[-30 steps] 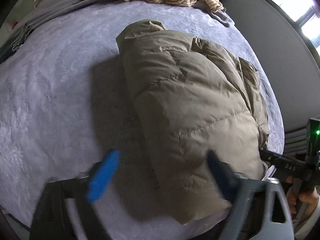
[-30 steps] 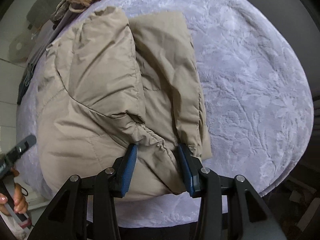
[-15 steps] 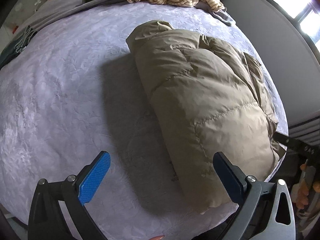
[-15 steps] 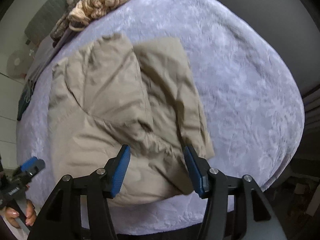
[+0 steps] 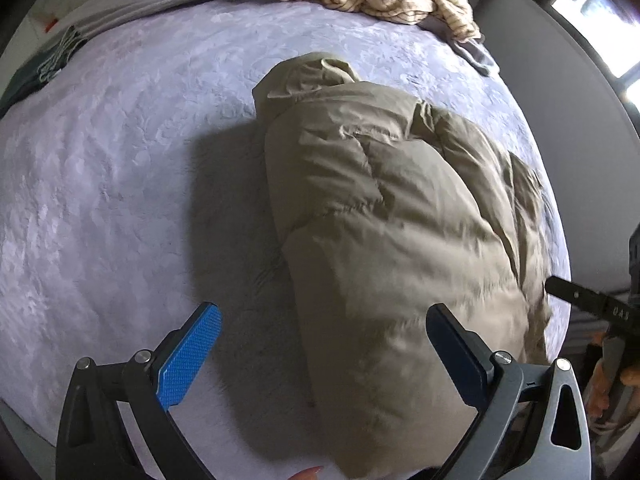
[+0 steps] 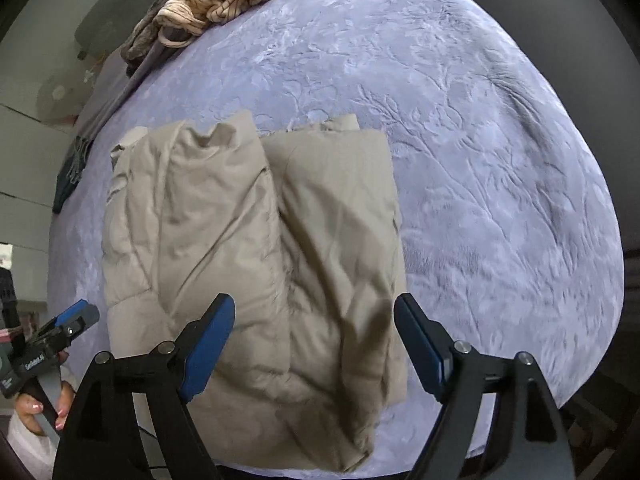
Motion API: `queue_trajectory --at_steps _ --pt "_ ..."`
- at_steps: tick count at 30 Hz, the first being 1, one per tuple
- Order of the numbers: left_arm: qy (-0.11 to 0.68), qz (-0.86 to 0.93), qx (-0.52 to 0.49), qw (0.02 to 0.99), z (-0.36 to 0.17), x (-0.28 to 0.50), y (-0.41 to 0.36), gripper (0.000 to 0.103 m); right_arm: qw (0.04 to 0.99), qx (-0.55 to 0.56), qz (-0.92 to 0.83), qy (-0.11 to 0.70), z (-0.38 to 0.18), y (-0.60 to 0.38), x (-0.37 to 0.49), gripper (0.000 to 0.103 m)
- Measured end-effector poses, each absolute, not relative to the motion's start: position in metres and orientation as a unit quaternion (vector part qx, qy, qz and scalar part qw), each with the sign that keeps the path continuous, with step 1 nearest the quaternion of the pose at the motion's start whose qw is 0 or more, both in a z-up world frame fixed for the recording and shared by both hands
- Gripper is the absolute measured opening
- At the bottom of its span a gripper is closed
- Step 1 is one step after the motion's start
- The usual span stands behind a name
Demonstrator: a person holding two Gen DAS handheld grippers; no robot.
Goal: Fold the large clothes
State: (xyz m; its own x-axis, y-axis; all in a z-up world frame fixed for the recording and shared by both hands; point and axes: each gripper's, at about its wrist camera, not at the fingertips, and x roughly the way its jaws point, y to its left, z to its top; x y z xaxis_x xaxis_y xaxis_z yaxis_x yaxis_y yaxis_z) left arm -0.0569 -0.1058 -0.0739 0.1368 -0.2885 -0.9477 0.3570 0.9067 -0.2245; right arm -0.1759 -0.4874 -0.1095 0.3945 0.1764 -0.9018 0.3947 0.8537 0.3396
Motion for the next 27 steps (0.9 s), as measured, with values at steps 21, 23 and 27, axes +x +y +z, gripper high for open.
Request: queue_trajectory --at_steps 21,23,27 --pt "0.648 -0.21 0.008 0.732 -0.096 -0.041 -0.139 0.103 0.764 0.317 -0.016 0.562 -0.161 -0.539 -0.145 0.086" --pt "0.649 -0.214 0.007 0.731 -0.097 -0.04 -0.139 0.103 0.754 0.334 -0.008 0.566 -0.171 -0.542 -0.143 0.086" --pt "0.653 -0.229 -0.014 0.722 -0.102 -0.037 -0.138 0.103 0.731 0.393 0.022 0.557 -0.188 -0.548 -0.139 0.086"
